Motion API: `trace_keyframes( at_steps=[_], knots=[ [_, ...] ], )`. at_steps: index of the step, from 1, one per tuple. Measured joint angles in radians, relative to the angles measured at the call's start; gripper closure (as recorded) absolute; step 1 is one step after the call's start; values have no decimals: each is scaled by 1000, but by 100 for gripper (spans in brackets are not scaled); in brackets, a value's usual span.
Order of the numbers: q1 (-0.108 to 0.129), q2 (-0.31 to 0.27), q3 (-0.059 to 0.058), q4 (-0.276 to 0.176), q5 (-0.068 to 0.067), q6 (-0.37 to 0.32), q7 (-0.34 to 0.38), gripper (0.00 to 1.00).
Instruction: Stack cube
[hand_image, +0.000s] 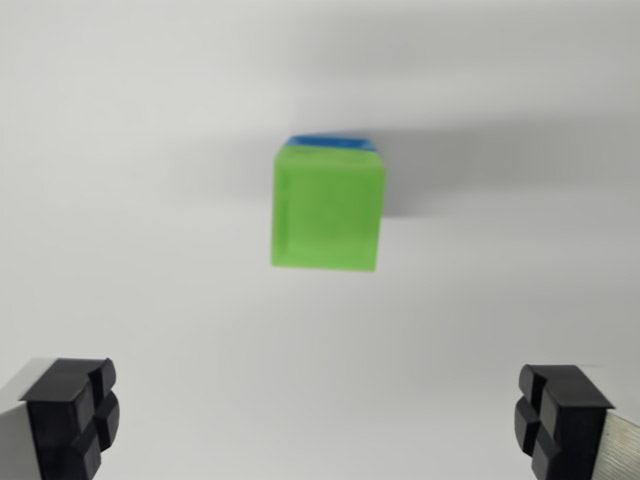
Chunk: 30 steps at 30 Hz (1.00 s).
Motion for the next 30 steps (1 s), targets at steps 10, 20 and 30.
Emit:
trace_keyframes(
  at_steps=[10, 20, 30],
  knots=[
    [0, -61, -1, 54, 3, -115, -3, 0],
    [0, -99, -3, 106, 5, -204, -4, 0],
    [0, -121, -5, 152, 5, -272, -5, 0]
  ],
)
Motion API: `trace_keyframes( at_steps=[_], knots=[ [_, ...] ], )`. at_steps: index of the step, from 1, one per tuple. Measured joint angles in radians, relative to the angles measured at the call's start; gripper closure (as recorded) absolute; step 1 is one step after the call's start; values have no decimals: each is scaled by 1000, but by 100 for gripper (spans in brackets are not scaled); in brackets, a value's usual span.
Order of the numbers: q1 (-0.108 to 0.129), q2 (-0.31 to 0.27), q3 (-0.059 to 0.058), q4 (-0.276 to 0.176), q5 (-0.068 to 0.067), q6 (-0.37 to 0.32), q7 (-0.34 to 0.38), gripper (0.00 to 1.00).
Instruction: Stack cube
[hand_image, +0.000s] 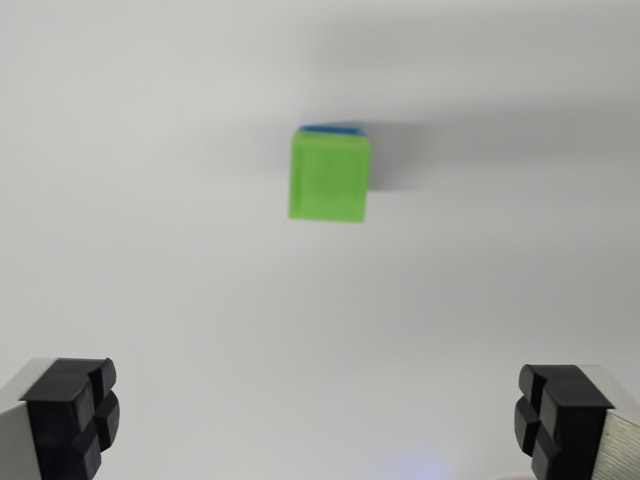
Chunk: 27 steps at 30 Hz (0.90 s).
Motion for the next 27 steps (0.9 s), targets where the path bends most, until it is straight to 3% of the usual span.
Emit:
trace_keyframes(
  at_steps=[9, 27],
  knots=[
    [0, -9, -1, 23, 0, -33, 0, 0],
    [0, -9, -1, 25, 0, -35, 0, 0]
  ],
)
